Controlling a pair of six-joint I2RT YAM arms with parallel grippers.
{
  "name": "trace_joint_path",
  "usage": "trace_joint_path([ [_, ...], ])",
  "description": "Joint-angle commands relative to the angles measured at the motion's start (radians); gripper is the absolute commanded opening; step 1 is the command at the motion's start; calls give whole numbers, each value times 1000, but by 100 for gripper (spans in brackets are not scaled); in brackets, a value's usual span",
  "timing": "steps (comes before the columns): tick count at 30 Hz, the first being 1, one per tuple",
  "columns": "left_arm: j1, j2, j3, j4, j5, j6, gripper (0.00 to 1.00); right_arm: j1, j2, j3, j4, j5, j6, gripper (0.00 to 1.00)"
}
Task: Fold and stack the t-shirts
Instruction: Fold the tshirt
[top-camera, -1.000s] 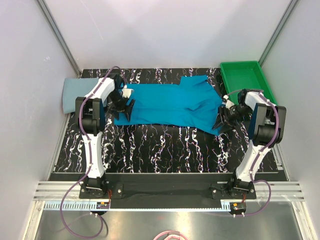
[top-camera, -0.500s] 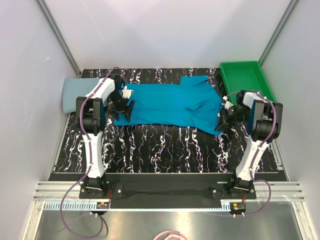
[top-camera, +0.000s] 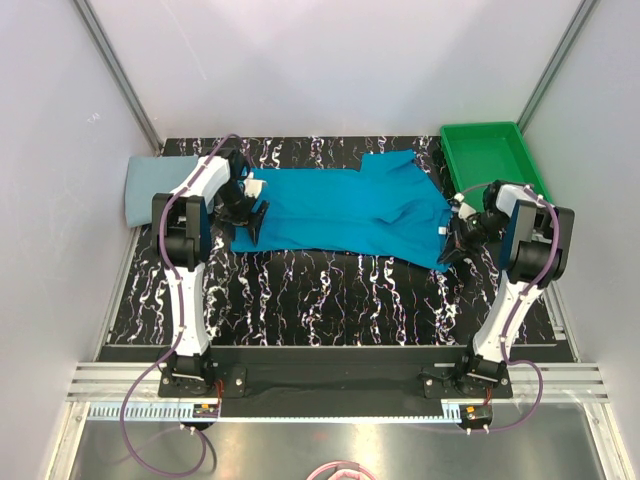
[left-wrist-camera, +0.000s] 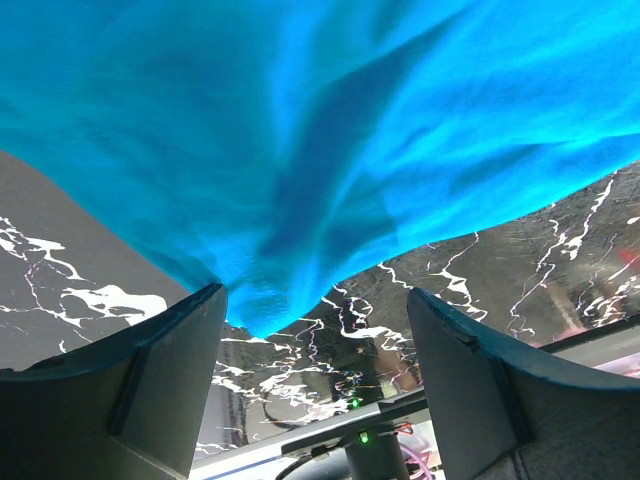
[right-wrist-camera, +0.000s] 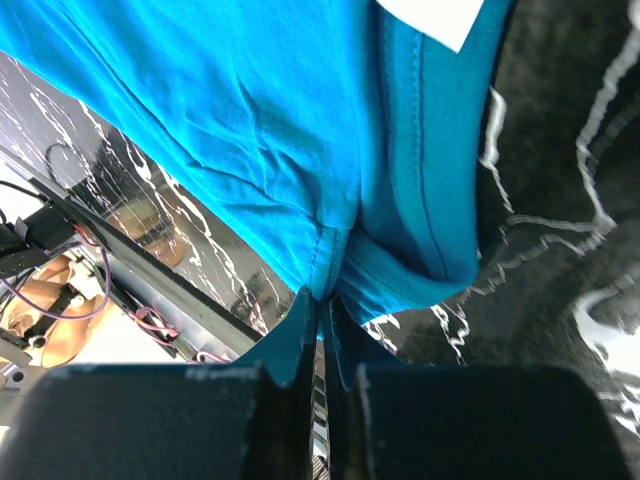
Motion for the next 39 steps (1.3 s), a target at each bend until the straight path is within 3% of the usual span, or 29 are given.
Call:
trace_joint_path([
  [1, 5, 12, 11, -1, -25, 11, 78, -24, -51, 34, -39, 36, -32, 1],
  [9, 3, -12, -2, 0, -2, 1, 76, -38, -27, 56, -51, 37, -31, 1],
  [23, -118, -78, -100, -4, 84, -14, 75, -38, -11, 77, -51, 29, -11, 2],
  [39, -29, -37, -114, 0, -73, -34, 75, -39, -19, 116, -122, 90, -63, 1],
])
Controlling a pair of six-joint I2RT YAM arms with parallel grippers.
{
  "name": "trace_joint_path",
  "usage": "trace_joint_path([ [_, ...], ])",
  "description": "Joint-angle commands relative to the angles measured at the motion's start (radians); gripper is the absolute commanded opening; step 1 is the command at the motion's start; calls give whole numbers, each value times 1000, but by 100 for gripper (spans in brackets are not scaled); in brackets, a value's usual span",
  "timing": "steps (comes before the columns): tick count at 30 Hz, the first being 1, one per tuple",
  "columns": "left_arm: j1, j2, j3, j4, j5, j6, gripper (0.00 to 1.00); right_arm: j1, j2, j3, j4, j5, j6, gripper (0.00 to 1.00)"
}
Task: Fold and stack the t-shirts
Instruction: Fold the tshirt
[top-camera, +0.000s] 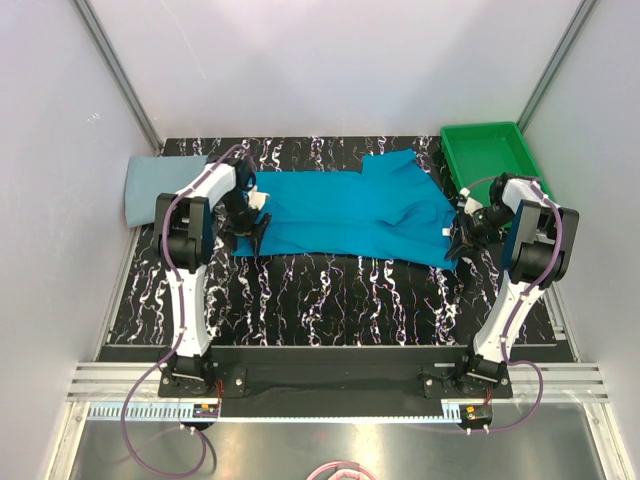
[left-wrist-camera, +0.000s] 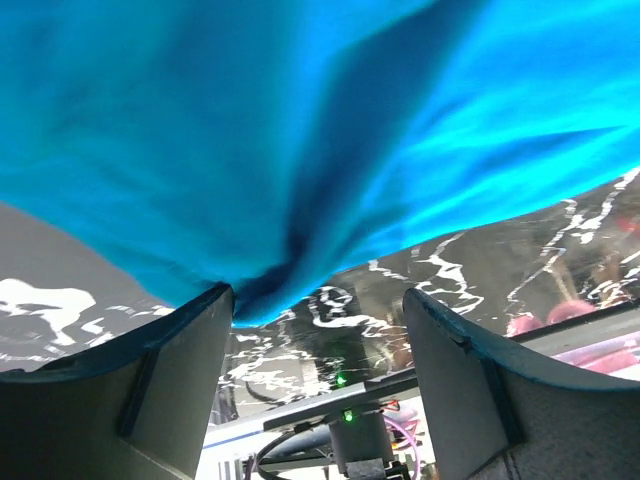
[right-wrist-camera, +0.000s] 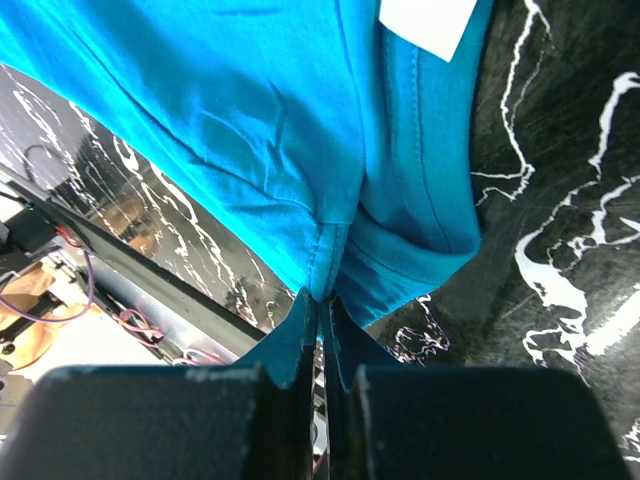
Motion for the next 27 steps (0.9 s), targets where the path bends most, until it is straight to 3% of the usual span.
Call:
trace_joint_path([
  [1, 16, -12, -3, 4, -49, -4, 75, -9, -14, 42, -46, 34, -29, 1],
  [10, 27, 11, 6, 1, -63, 2, 74, -9, -6, 33, -78, 49, -48, 1],
  [17, 10, -119, 110, 13, -63, 13, 71, -9, -8, 25, -72, 48, -52, 1],
  [23, -16, -150, 26, 22, -152, -8, 68, -9, 6, 36, -66, 30, -34, 1],
  [27, 2, -139, -33, 33, -134, -30, 63, -9, 1, 47, -72, 25, -31, 1],
])
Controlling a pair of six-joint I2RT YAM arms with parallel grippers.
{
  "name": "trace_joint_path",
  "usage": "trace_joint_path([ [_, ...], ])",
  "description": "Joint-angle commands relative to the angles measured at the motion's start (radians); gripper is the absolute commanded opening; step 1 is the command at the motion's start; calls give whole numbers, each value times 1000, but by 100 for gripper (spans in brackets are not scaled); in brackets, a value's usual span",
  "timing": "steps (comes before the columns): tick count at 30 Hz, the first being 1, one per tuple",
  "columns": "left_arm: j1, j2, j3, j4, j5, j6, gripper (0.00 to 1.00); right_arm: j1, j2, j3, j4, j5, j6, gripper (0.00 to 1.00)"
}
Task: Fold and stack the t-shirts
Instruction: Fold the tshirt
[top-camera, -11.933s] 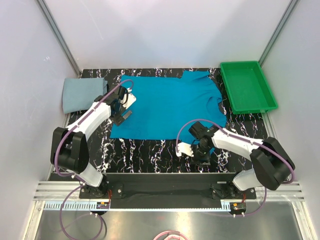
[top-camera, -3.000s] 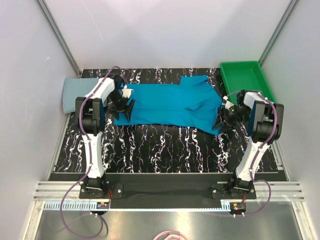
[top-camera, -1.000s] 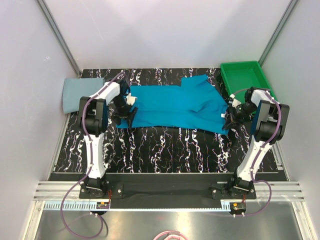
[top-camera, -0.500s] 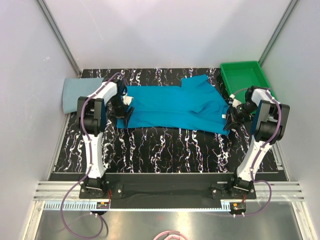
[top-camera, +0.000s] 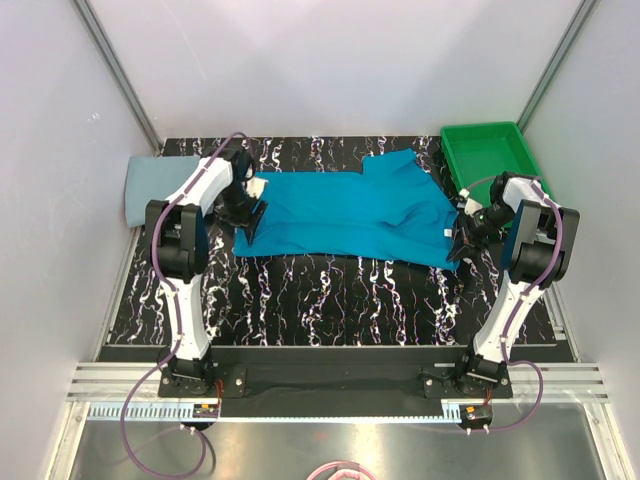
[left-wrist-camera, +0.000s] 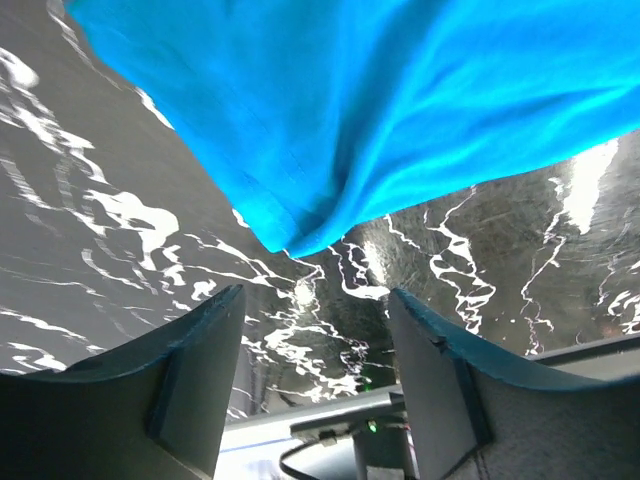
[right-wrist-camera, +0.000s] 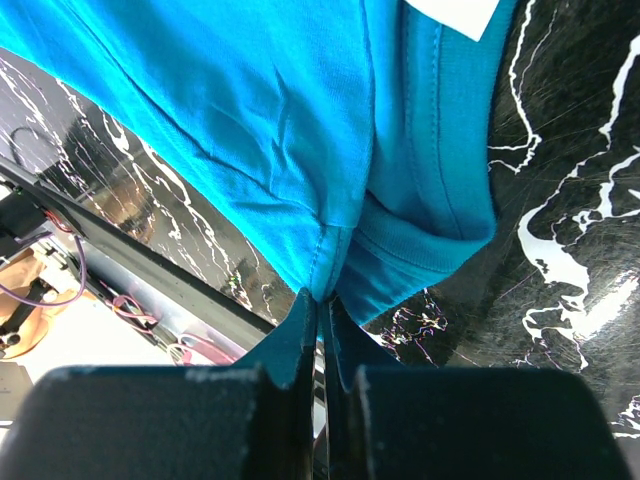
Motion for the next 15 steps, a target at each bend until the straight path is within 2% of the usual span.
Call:
trace_joint_path([
  [1, 20, 3, -50, 2, -22, -25, 63, -9, -4, 34, -24, 6, -1, 1],
  [8, 54, 80, -15, -9, 27, -17, 54, -9, -8, 46, -28, 7, -3, 1],
  [11, 63, 106, 2, -12, 44, -5, 42, -9, -10, 46, -27, 3, -1, 1],
  [15, 70, 132, 7, -21, 67, 3, 38, -9, -5, 49, -27, 3, -1, 1],
])
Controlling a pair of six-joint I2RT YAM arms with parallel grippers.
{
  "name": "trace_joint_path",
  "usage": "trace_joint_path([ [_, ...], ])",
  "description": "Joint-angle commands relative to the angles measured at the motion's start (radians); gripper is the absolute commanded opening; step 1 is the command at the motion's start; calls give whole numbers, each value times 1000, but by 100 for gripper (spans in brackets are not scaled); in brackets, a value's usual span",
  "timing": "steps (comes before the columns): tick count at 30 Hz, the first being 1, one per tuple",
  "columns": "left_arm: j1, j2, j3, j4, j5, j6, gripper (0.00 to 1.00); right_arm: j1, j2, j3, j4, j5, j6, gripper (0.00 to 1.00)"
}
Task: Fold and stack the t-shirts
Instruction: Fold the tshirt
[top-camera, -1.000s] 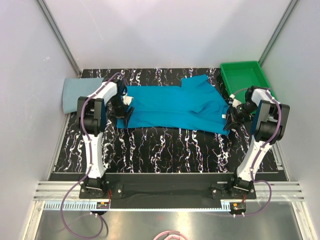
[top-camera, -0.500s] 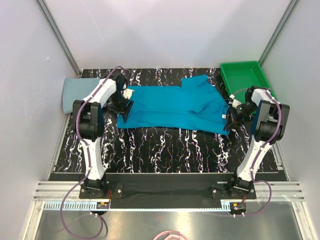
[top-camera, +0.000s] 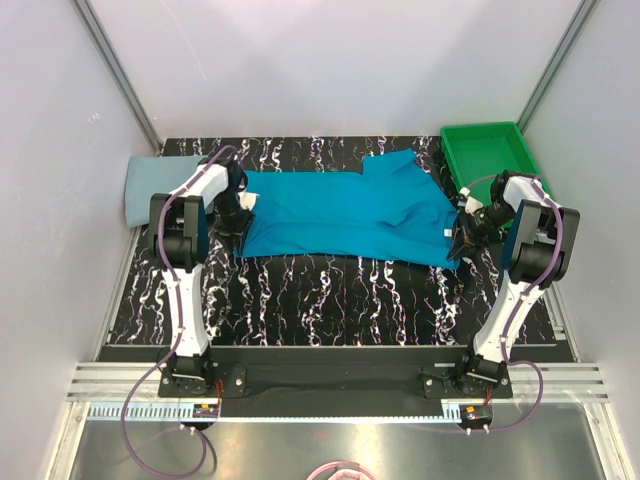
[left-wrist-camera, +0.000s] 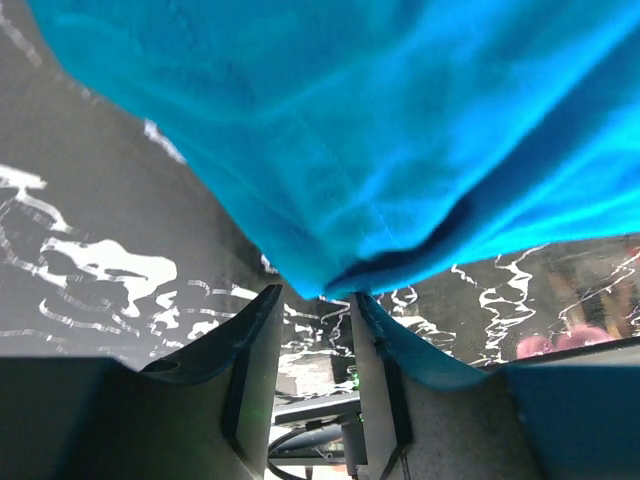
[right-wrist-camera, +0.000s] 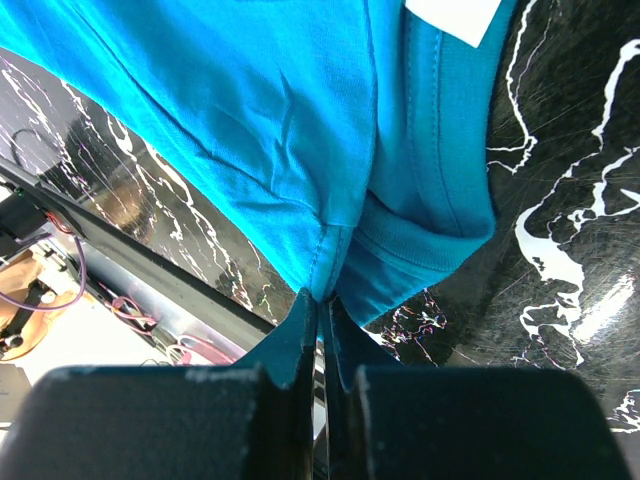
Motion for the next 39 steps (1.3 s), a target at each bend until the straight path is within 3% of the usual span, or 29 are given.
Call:
trace_joint_path([
  [1, 2, 5, 43, -13, 46, 13, 37, -9, -4, 35, -18, 3, 1, 1],
  [11, -5, -89, 86, -2, 11, -4, 37, -9, 2, 32, -9, -3, 7, 1],
  [18, -18, -35, 90, -7, 43, -3, 45, -9, 10, 55, -14, -5, 16, 1],
  [24, -19, 48, 142, -10, 99, 7, 46, -9, 2, 55, -12, -5, 16, 1],
  [27, -21, 69, 161, -15, 108, 16, 37, -9, -1, 50, -14, 0, 13, 1],
  [29, -19, 68, 159, -15, 115, 19, 25, -9, -1, 52, -14, 0, 11, 0],
  [34, -19, 58, 135, -21, 120, 20, 15, -9, 7, 52, -9, -8, 17, 0],
  [37, -18, 48, 117, -22, 112, 23, 0, -9, 9, 56, -12, -6, 16, 0],
  [39, -7, 29, 103, -22, 111, 23, 0, -9, 5, 58, -17, -1, 11, 0],
])
